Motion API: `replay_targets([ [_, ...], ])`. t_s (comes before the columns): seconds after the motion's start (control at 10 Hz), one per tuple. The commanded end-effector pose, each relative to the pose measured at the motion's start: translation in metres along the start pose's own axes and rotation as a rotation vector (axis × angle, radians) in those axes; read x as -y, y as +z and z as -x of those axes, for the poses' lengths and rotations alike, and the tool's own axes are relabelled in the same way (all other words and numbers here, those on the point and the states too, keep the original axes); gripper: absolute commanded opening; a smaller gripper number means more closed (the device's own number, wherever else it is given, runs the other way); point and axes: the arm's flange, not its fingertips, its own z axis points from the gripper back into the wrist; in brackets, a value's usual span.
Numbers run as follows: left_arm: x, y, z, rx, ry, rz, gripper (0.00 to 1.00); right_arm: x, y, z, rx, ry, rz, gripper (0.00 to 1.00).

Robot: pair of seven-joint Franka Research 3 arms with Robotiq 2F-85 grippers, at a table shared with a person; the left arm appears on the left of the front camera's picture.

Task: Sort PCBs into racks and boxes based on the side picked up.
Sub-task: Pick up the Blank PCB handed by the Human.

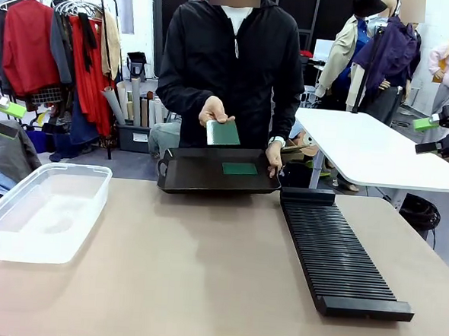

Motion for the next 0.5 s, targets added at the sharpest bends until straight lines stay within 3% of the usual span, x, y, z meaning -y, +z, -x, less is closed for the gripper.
replay_targets([
  [0.0, 0.0, 0.001, 0.0, 0.0, -0.001, 0.004, 1.0, -0.002, 0.0, 0.0, -0.008, 0.004, 0.009, 1.0],
  [0.2, 0.0, 0.0, 0.0, 0.0, 0.0, 0.0, 1.0, -0.002, 0.0, 0.0, -0.008, 0.004, 0.009, 1.0],
  [0.4, -0.014, -0.032, 0.003, 0.027, 0.023, 0.146, 1.0, -0.002, 0.0, 0.0, -0.008, 0.004, 0.009, 1.0],
])
